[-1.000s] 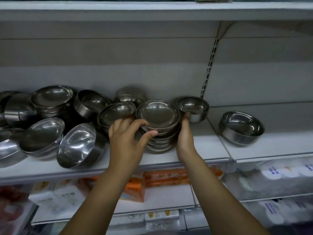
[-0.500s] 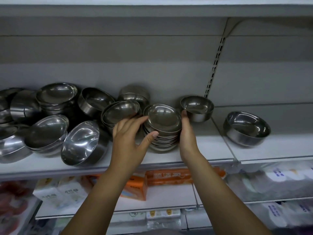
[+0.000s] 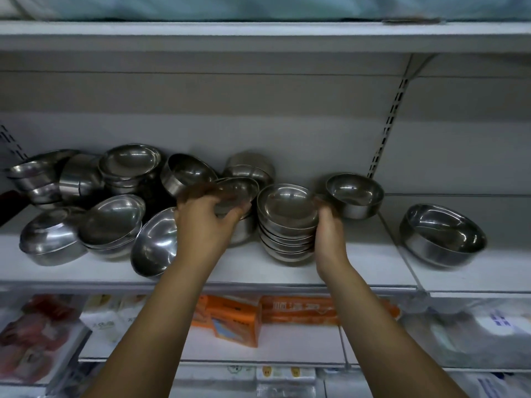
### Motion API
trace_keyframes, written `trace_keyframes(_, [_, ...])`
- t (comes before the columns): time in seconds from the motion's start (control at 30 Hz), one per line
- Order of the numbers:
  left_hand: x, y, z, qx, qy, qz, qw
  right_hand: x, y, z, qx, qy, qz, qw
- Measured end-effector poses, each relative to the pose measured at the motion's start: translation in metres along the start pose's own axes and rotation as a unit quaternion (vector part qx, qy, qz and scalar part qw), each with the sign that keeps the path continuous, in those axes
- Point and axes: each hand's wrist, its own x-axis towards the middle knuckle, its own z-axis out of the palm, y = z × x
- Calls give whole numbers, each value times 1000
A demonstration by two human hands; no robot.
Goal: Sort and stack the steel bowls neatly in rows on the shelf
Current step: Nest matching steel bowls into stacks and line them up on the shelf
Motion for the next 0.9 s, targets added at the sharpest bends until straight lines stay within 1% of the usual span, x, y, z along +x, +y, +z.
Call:
trace_keyframes(0.1, [0,2,0,-20,-31,-5,999,0,-1,0,-6,-7,8,1000])
trace_keyframes(0.23, [-1,3,3,-68,-41,7,997,0,-2,-2,-1,-9,13,1000])
trace_keyframes(0.53, [-2,12,3,-150,20,-9,988,0,-3,-3,0,-8,7,1000])
trace_keyframes(0.63, [-5,23,2,-203,39,-4,978,-1,-5,-4,12,-7,10,1000])
trace_keyframes(0.7, [-7,32,1,-233,44,20,971,-2,-7,-6,22,-12,15,1000])
trace_keyframes(0.73, [-8,34,2,-230,48,45,971,-2,-7,-6,27,-13,18,999])
trace_keyframes(0.83, [-10,40,5,-147,72,150,975,-2,-6,-7,30,-15,22,999])
trace_keyframes(0.9, [-12,45,8,-112,72,208,969,-1,-6,-8,33,-26,31,999])
